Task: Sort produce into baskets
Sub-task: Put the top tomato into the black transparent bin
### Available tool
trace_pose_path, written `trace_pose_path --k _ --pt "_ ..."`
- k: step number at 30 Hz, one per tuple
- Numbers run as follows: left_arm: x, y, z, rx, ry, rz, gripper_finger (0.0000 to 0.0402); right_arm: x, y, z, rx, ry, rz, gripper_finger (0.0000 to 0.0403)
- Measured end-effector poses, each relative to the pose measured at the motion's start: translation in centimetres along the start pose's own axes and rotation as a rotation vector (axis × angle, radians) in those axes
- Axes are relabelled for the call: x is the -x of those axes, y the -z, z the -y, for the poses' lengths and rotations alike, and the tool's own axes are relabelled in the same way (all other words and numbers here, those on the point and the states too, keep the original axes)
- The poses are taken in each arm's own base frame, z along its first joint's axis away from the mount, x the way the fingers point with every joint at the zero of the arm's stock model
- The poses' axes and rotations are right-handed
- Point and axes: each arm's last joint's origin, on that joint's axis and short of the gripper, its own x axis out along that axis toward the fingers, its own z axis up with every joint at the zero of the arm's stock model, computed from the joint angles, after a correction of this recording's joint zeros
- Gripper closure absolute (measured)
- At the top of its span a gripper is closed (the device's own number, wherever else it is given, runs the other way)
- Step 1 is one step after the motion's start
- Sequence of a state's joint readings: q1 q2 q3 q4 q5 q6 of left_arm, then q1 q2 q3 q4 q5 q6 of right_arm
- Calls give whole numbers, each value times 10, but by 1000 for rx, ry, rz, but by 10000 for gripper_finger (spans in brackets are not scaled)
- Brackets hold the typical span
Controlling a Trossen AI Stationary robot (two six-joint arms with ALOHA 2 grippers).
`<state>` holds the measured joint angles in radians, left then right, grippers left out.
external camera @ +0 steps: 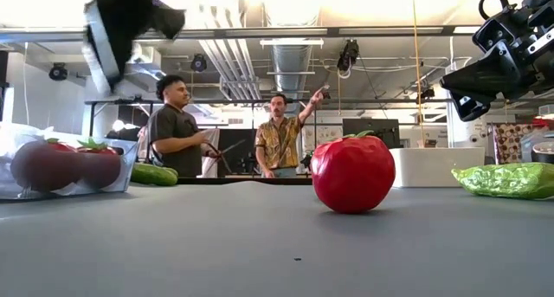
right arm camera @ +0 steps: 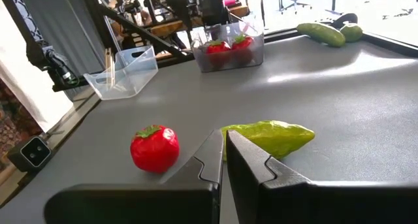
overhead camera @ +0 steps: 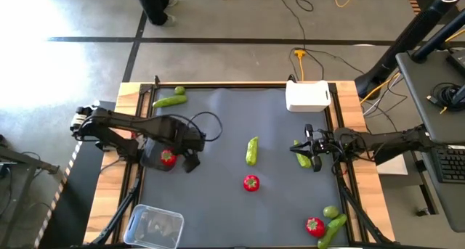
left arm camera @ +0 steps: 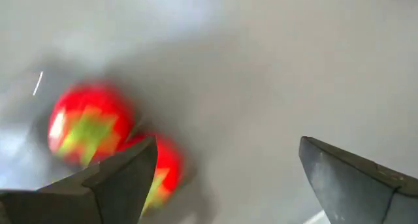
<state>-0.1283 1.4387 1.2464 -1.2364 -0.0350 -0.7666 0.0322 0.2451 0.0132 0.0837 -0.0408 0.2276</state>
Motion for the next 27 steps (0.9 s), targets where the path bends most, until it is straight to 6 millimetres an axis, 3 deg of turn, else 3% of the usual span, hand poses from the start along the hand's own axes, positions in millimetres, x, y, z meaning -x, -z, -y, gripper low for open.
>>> trace_pose_path --k 6,13,20,27 --pt "19 -9 48 -184 250 363 47 0 0 0 0 0 0 390" --pt "19 17 100 -436 471 569 47 0 0 0 0 0 0 390" --pt "-13 38 134 -535 420 591 47 0 0 0 0 0 0 390" --pt "-61 34 153 -593 337 522 47 0 0 0 0 0 0 390"
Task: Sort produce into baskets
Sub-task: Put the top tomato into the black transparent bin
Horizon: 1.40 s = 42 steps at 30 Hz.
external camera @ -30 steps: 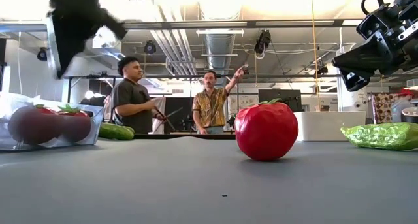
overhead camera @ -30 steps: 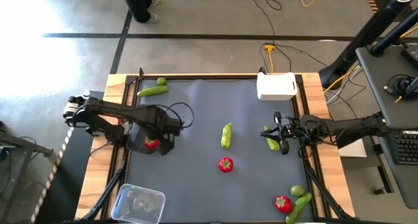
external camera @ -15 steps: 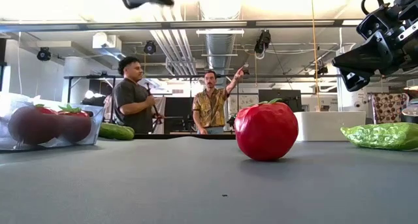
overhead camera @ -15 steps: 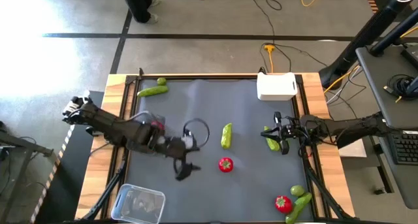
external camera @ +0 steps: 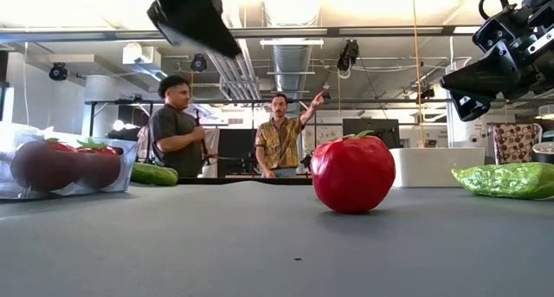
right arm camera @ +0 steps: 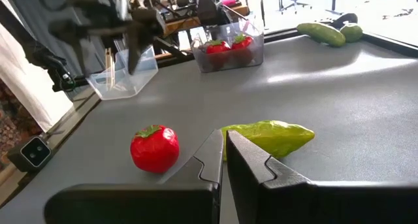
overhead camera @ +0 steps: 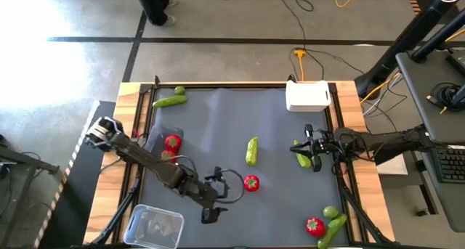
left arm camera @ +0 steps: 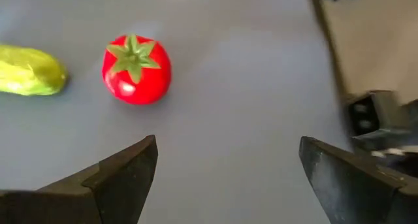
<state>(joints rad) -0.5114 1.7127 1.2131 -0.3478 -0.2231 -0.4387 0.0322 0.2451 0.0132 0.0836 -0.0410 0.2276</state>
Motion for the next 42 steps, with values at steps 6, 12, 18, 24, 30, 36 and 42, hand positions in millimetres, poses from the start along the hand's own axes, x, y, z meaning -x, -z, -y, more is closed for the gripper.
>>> trace_pose_path --k 6,12,18,24,30,36,42 --pt "-28 -3 -2 -53 -83 49 47 0 0 0 0 0 0 390" --pt "-54 -15 -13 -25 -123 22 47 0 0 0 0 0 0 390" --pt "-74 -36 -20 -46 -173 -23 47 0 0 0 0 0 0 390" --pt "-96 -42 -20 -66 -206 -97 47 0 0 0 0 0 0 390" --pt "-99 -50 -21 -71 -240 -102 47 0 0 0 0 0 0 390" --pt "-95 -54 -25 -86 -295 -119 47 0 0 0 0 0 0 390" --pt "-96 -57 -34 -103 -303 -118 47 0 0 0 0 0 0 390"
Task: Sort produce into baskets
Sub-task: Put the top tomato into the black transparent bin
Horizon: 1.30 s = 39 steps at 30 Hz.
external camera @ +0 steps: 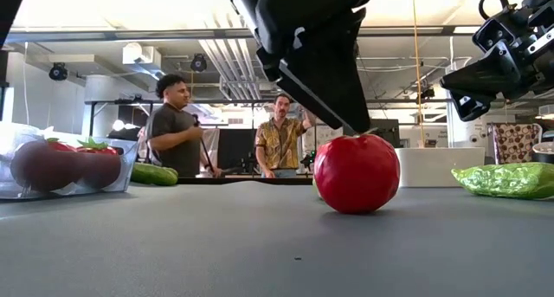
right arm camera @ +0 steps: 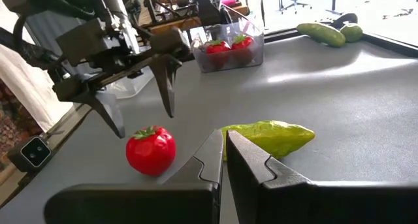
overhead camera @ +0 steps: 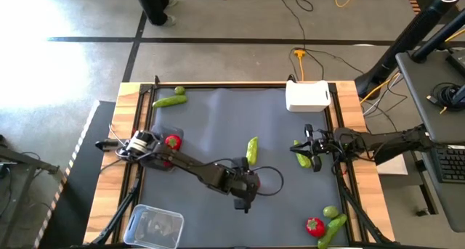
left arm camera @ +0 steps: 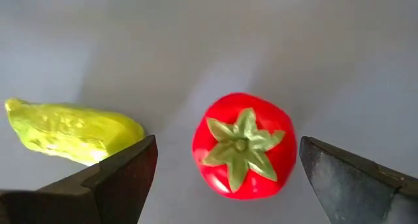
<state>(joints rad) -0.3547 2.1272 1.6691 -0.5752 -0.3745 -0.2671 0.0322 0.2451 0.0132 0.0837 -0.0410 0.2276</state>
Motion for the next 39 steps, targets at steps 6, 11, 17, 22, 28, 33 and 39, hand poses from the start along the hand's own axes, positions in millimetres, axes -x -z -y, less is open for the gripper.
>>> trace_pose_path --k 6,11,17,22,28,33,39 --pt "-17 4 -2 12 34 -33 47 0 0 0 0 0 0 390" --pt "-23 2 -2 24 63 -16 47 0 0 0 0 0 0 390" --pt "-29 3 -6 35 78 -30 47 0 0 0 0 0 0 390" --pt "-31 3 -9 33 75 -32 47 0 0 0 0 0 0 390" --pt "-35 6 -11 31 73 -34 47 0 0 0 0 0 0 390" --pt "-43 15 -12 56 83 -34 47 0 0 0 0 0 0 390" --pt "-46 20 -12 82 88 -45 59 0 0 0 0 0 0 390"
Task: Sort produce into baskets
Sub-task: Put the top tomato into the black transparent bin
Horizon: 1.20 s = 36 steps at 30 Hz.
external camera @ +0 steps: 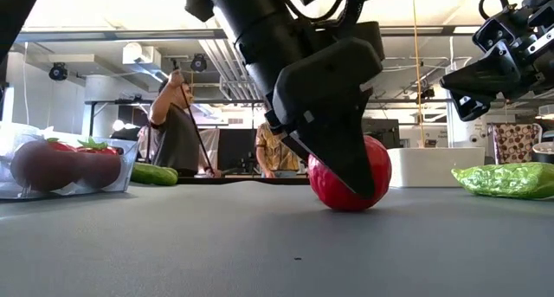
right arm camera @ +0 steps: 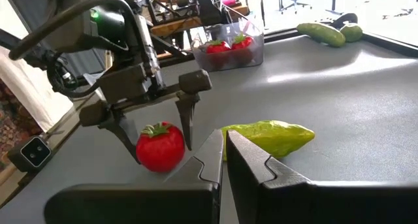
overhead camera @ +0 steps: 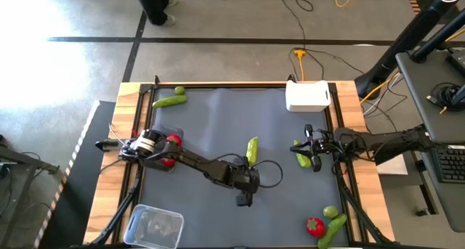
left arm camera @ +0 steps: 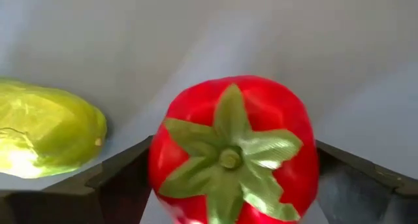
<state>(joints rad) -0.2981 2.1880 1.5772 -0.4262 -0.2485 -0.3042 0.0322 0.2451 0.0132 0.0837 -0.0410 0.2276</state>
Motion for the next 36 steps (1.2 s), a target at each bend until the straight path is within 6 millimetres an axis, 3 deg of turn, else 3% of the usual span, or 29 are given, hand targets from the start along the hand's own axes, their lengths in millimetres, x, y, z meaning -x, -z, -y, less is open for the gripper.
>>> trace_pose_path --k 6,10,13,18,24,29,32,36 --pt "1 0 0 -1 -1 -1 109 0 0 0 0 0 0 390" --pt "14 -2 -3 42 -20 -15 124 0 0 0 0 0 0 390" --pt "38 -5 -5 59 -66 -7 120 0 0 0 0 0 0 390" --pt "96 4 -20 86 -314 -60 118 0 0 0 0 0 0 390" --pt "156 50 -60 227 -541 -161 118 0 0 0 0 4 1 390" --pt "194 105 -100 576 -706 -191 118 0 0 0 0 11 3 390" --pt "209 131 -120 772 -794 -168 118 0 0 0 0 12 3 390" --pt "212 156 -140 855 -840 -192 118 0 0 0 0 14 3 390"
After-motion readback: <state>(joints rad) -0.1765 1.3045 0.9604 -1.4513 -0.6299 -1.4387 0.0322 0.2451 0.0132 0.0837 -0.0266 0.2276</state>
